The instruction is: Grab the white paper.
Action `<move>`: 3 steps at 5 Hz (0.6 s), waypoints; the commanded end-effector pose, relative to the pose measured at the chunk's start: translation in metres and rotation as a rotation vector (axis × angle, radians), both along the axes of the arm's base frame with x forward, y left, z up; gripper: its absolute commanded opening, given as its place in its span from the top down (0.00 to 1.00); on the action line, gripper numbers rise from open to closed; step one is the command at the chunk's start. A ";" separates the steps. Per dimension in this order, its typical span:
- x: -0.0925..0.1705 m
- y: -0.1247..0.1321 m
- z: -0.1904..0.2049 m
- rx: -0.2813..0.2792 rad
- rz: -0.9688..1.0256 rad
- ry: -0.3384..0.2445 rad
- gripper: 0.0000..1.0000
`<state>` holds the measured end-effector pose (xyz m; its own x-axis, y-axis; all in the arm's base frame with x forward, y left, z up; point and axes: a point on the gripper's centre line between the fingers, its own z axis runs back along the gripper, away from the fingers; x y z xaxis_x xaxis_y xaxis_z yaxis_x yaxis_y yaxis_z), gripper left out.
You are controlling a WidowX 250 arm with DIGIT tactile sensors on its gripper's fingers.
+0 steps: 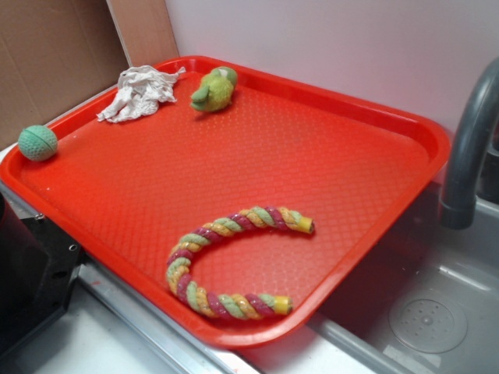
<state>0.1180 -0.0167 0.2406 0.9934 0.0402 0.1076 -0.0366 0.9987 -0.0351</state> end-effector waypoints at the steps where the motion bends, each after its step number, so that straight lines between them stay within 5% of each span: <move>1: 0.000 0.000 0.000 0.000 0.000 0.000 0.00; 2: 0.029 0.030 -0.040 0.026 0.245 -0.009 0.00; 3: 0.050 0.071 -0.064 0.033 0.496 -0.092 0.00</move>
<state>0.1680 0.0490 0.1693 0.8508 0.4921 0.1845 -0.4966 0.8677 -0.0245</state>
